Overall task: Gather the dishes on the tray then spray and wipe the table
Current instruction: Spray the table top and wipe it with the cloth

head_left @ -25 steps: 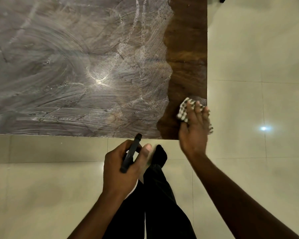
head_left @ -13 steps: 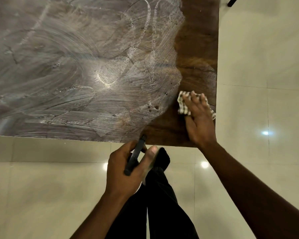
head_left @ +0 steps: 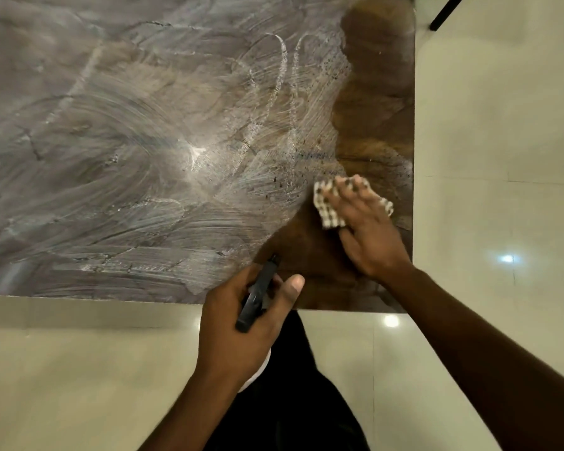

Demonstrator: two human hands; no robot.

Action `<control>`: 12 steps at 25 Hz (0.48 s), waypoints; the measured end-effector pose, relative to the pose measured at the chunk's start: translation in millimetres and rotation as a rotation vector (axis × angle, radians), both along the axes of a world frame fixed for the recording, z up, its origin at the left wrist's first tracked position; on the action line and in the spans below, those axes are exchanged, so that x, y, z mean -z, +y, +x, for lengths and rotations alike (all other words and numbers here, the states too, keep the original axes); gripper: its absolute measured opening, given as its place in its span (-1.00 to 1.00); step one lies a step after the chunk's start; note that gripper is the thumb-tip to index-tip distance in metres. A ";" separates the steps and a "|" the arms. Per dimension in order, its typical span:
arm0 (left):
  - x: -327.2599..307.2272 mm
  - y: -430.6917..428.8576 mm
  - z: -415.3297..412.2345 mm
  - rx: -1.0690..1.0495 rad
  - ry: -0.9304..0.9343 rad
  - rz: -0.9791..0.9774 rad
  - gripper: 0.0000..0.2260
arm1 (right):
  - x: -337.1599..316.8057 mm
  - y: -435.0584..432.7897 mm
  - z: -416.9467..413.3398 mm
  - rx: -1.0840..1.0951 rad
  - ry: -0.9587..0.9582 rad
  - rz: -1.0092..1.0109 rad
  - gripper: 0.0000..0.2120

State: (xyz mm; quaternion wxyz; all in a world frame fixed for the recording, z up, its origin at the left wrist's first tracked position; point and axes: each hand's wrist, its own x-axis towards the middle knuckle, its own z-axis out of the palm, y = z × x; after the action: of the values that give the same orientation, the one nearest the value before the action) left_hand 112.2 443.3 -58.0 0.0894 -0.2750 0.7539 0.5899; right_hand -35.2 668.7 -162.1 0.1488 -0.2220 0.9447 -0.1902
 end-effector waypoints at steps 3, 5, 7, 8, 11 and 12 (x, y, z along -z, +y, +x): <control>-1.1 -0.7 -21.9 0.013 -0.022 -0.088 -0.64 | -1.4 -35.9 -18.7 0.464 0.000 -0.015 -0.34; -2.4 -1.4 -36.0 -0.013 -0.019 -0.111 -0.64 | -1.4 -66.0 7.3 0.334 0.002 0.005 -0.32; -5.4 -2.6 -47.5 -0.041 -0.017 -0.085 -0.71 | -1.4 -77.2 41.9 -0.113 -0.004 -0.020 -0.33; -7.6 -3.4 -53.7 -0.046 -0.013 -0.060 -0.80 | -0.3 -71.4 46.9 -0.337 -0.001 -0.007 -0.32; -12.5 -6.5 -69.3 -0.086 0.002 -0.016 -0.86 | 0.4 -39.6 2.3 -0.518 0.022 0.055 -0.24; -13.2 -7.8 -73.1 -0.104 -0.004 -0.009 -0.80 | -0.2 -32.8 -17.6 -0.400 0.017 0.065 -0.25</control>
State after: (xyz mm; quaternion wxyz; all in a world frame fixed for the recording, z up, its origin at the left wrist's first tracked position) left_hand 39.1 435.4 -44.8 0.0587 -0.3155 0.7410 0.5898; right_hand -52.8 635.9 -161.9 0.1830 -0.4018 0.8886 -0.1245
